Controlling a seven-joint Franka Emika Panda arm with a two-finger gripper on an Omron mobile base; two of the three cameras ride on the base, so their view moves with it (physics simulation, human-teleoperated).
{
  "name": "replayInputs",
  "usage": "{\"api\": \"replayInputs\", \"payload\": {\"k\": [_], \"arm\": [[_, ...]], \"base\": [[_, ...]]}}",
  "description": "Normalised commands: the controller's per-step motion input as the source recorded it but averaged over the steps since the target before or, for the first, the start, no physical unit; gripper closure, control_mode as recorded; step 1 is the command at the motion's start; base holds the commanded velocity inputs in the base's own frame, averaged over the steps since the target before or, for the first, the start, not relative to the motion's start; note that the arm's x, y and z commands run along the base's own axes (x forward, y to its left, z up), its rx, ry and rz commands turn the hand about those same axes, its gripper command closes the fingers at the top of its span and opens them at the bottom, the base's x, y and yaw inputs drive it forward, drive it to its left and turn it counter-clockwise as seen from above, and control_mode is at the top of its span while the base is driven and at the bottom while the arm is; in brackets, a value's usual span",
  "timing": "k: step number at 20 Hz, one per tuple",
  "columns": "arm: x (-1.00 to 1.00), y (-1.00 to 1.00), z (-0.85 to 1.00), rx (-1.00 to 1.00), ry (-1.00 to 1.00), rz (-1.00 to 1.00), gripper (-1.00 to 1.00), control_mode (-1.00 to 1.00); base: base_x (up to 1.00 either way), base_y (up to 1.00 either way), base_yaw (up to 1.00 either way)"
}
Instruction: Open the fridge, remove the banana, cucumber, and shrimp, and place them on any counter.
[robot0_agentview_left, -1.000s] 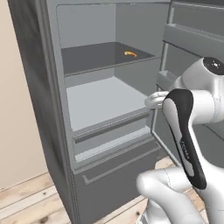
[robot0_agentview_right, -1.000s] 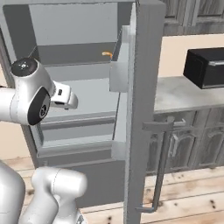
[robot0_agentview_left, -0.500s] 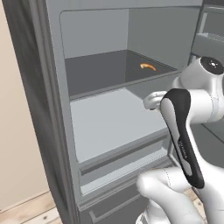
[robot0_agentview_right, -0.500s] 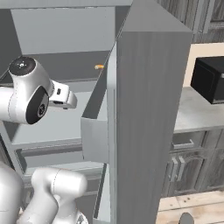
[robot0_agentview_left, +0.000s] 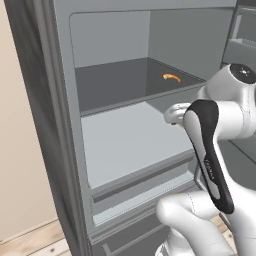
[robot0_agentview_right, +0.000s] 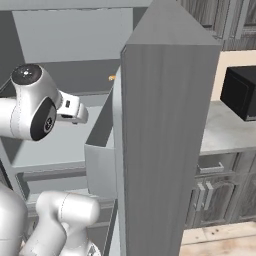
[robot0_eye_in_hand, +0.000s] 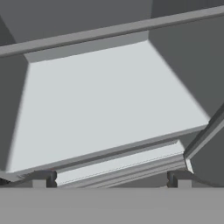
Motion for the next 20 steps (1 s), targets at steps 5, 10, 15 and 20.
{"api": "replayInputs", "payload": {"k": [5, 10, 15, 20], "arm": [[0.16, -0.02, 0.34, 0.02, -0.01, 0.00, -1.00, -1.00], [0.18, 0.00, 0.27, 0.00, -0.15, 0.00, -1.00, -1.00], [0.10, -0.01, 0.17, 0.01, -0.15, 0.00, -1.00, -1.00], [0.03, -0.03, 0.01, 0.00, -0.20, -0.01, -1.00, -1.00]], "base": [[0.00, 0.00, 0.00], [0.00, 0.00, 0.00], [0.00, 0.00, 0.00], [0.00, 0.00, 0.00]]}}
